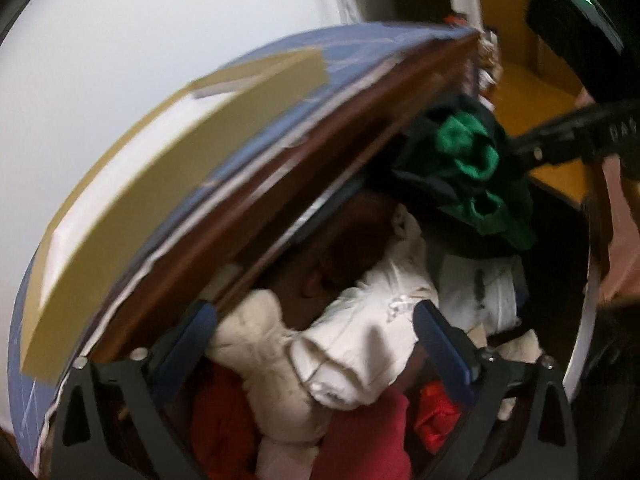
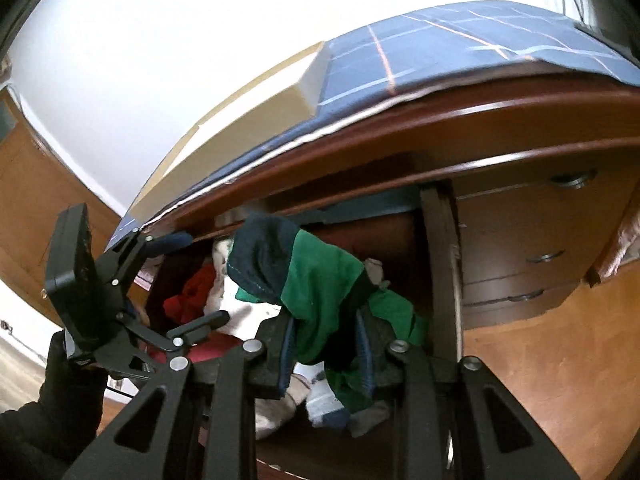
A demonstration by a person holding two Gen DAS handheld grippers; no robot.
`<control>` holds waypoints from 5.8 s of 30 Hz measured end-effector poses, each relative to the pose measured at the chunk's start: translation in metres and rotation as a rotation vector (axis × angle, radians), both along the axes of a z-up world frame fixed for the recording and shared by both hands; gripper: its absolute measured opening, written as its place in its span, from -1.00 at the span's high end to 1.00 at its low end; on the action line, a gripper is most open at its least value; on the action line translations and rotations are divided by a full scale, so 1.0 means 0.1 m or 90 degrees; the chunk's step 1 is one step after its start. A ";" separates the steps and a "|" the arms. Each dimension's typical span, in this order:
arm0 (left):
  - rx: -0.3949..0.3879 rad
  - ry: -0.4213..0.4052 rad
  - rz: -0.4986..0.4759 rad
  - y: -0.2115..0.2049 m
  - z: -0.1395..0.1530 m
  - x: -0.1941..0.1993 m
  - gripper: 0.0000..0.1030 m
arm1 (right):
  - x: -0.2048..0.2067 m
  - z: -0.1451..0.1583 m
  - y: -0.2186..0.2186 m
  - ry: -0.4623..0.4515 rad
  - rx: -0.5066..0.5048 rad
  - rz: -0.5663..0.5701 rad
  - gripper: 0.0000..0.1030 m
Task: Take underwear out of drawer
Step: 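Grasp the white underwear with the left gripper while the right gripper holds the socks, then lift both held items out of the drawer and over the white tray, then lower both items into the tray and open both grippers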
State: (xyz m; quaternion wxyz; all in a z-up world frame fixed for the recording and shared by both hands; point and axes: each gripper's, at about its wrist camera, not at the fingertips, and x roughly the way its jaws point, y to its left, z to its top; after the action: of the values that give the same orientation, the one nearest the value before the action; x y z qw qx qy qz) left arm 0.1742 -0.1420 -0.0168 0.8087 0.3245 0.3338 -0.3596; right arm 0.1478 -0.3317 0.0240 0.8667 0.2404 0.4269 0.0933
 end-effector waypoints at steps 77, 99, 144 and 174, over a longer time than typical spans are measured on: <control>-0.279 -0.046 0.226 1.28 1.37 0.07 0.25 | 1.05 1.15 0.91 -0.182 0.025 0.039 0.44; -0.299 -0.056 0.393 1.31 1.24 1.21 0.25 | 2.60 1.00 1.02 -0.098 0.090 -0.026 0.44; -0.287 -0.110 0.488 1.40 1.35 1.28 -1.00 | 2.88 1.10 1.21 -0.163 0.012 -0.049 -0.47; -0.303 -0.108 0.512 1.29 1.71 0.57 -1.00 | 1.88 1.16 1.15 -0.227 0.036 0.011 -0.48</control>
State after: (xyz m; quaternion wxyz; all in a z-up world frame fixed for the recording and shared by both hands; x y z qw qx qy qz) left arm 0.2312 -0.0129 0.1544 0.9601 0.0037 0.2739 -0.0566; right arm 0.3358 -0.2170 0.1401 0.9208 0.2404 0.2658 0.1540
